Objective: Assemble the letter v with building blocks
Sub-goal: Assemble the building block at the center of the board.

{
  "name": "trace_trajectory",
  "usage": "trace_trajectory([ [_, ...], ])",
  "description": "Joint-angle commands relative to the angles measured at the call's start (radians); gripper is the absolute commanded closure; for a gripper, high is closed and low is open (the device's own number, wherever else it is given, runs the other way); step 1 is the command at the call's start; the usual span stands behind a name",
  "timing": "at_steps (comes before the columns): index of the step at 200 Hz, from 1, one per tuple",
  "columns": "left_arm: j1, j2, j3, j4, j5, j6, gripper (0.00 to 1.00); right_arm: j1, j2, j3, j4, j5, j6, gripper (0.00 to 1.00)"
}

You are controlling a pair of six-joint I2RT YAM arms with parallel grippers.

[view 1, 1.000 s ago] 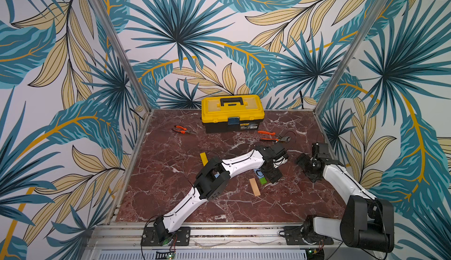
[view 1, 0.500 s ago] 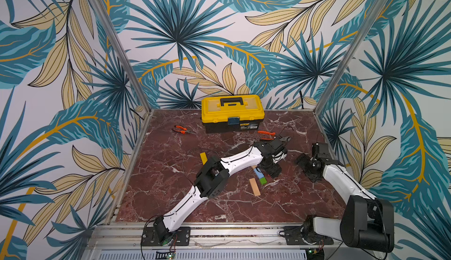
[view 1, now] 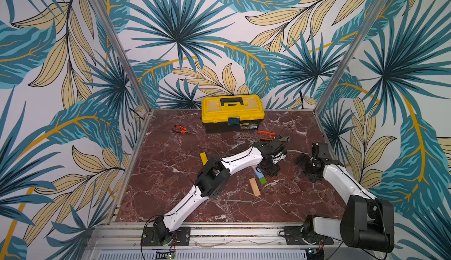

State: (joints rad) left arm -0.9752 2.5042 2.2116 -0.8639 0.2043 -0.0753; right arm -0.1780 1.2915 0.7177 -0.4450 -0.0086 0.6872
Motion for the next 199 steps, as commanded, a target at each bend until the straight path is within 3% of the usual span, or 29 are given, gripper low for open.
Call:
trace_trajectory([
  [1,-0.001,0.009,0.011,-0.005,0.022,0.010,0.48,-0.006,0.008,-0.021,0.000,0.007,-0.014,0.11],
  [174,-0.033,-0.097,-0.136,-0.004,-0.011,0.151,0.56,-0.006,-0.014,-0.031,-0.007,0.011,-0.012,0.11],
  [184,-0.032,-0.097,-0.134,-0.004,-0.017,0.149,0.51,-0.006,-0.015,-0.031,-0.009,0.011,-0.012,0.11],
  [199,-0.031,-0.096,-0.122,-0.004,-0.029,0.140,0.25,-0.006,-0.016,-0.031,-0.009,0.013,-0.013,0.11],
])
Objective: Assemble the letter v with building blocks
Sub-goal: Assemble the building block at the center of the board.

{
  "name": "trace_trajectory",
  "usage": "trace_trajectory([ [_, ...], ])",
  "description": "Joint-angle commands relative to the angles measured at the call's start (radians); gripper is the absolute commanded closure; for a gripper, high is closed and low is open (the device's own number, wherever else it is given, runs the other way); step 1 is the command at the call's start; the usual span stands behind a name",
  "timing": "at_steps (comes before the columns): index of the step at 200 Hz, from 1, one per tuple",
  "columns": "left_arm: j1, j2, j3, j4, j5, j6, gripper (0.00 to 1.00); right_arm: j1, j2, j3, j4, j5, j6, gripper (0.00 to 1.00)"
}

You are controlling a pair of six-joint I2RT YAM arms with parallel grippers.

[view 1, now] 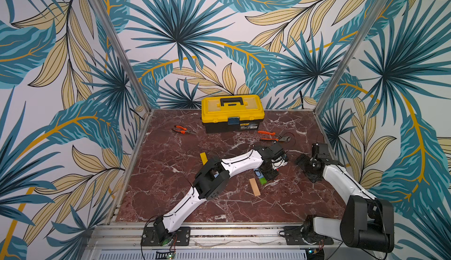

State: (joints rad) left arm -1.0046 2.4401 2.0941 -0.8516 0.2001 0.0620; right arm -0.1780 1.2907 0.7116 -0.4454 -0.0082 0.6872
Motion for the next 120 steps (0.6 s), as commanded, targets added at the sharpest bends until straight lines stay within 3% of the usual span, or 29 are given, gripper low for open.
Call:
trace_trajectory([
  [1,-0.003,-0.031,-0.004,-0.017,-0.025,0.003,0.22,-0.006,-0.016,-0.024,-0.008,0.013,-0.013,0.11],
  [6,-0.003,-0.030,0.001,-0.017,-0.024,-0.001,0.14,-0.006,-0.016,-0.024,-0.010,0.013,-0.013,0.11],
  [13,-0.002,-0.027,0.006,-0.017,-0.021,-0.004,0.09,-0.006,-0.017,-0.024,-0.010,0.014,-0.013,0.11],
  [55,-0.003,0.000,0.047,-0.017,-0.004,-0.027,0.07,-0.006,-0.021,-0.018,-0.014,0.018,-0.018,0.11],
  [79,-0.003,0.028,0.086,-0.017,-0.006,-0.047,0.08,-0.006,-0.019,-0.018,-0.015,0.017,-0.020,0.11],
  [120,-0.003,0.063,0.132,-0.017,0.001,-0.060,0.23,-0.006,-0.016,-0.016,-0.015,0.017,-0.021,0.11],
])
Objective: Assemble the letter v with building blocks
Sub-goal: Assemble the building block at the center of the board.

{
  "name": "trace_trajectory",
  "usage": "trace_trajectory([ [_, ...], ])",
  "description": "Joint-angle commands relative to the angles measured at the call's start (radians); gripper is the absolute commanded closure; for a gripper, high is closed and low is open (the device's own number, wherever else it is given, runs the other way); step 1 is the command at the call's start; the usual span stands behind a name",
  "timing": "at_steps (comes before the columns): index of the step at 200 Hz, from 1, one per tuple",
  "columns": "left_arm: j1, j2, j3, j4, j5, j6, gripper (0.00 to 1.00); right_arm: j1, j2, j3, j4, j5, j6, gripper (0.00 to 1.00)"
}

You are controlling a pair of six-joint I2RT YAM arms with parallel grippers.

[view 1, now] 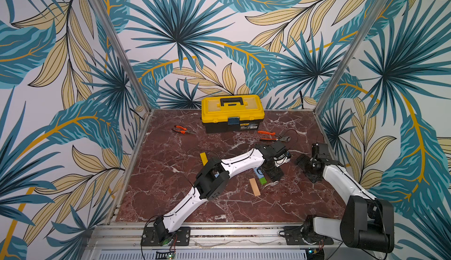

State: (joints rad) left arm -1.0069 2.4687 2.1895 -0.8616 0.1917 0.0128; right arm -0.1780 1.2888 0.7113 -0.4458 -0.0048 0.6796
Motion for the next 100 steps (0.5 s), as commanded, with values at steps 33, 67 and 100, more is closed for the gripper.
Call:
trace_trajectory([
  [33,0.001,0.045,0.035,-0.007,0.011,-0.010,0.26,-0.005,-0.010,-0.014,-0.013,0.014,-0.014,0.11],
  [67,0.003,0.049,0.028,-0.007,0.011,-0.009,0.35,-0.006,-0.008,-0.014,-0.011,0.012,-0.013,0.11],
  [100,0.004,0.036,0.016,-0.007,0.010,0.001,0.48,-0.006,-0.008,-0.014,-0.011,0.012,-0.013,0.11],
])
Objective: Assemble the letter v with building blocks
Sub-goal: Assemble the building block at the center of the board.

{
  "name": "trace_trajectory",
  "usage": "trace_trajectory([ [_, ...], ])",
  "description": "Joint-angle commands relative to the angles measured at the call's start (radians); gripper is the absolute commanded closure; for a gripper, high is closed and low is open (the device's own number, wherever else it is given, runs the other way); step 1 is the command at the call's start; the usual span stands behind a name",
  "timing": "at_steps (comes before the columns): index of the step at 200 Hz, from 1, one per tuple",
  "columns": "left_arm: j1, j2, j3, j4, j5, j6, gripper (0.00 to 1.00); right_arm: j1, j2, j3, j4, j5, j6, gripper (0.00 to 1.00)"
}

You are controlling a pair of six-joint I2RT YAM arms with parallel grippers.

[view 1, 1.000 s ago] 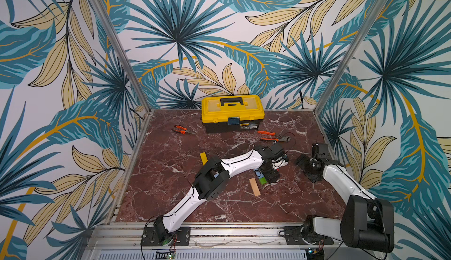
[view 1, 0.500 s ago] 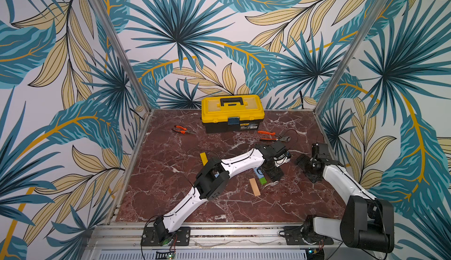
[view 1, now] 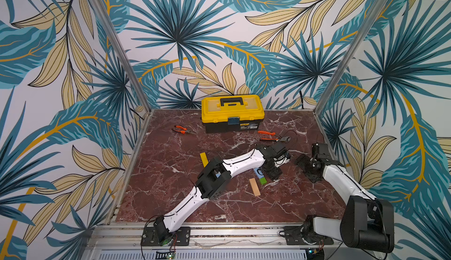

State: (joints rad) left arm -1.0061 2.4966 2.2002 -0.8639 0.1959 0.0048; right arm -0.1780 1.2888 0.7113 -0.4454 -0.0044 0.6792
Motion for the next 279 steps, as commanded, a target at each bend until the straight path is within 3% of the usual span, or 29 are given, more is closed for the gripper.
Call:
trace_trajectory([
  [1,0.003,0.008,0.006,-0.005,0.005,0.009,0.48,-0.006,-0.008,-0.014,-0.012,0.012,-0.013,0.11],
  [164,-0.001,-0.070,-0.124,-0.004,-0.009,0.052,0.59,-0.006,-0.011,-0.022,-0.009,0.011,-0.008,0.11],
  [171,-0.001,-0.070,-0.122,-0.005,-0.009,0.052,0.57,-0.006,-0.012,-0.021,-0.009,0.010,-0.010,0.11],
  [187,-0.002,-0.066,-0.108,-0.005,-0.013,0.048,0.38,-0.006,-0.013,-0.021,-0.009,0.012,-0.011,0.11],
  [203,-0.003,-0.055,-0.085,-0.004,-0.012,0.045,0.29,-0.005,-0.013,-0.021,-0.010,0.014,-0.012,0.11],
  [215,-0.004,-0.042,-0.063,-0.004,-0.011,0.041,0.27,-0.006,-0.013,-0.021,-0.010,0.015,-0.012,0.11],
  [246,-0.005,-0.006,-0.024,-0.005,-0.016,0.027,0.28,-0.005,-0.014,-0.020,-0.015,0.019,-0.016,0.11],
  [279,-0.005,0.016,-0.003,-0.004,-0.032,0.015,0.47,-0.006,-0.015,-0.021,-0.014,0.020,-0.018,0.11],
])
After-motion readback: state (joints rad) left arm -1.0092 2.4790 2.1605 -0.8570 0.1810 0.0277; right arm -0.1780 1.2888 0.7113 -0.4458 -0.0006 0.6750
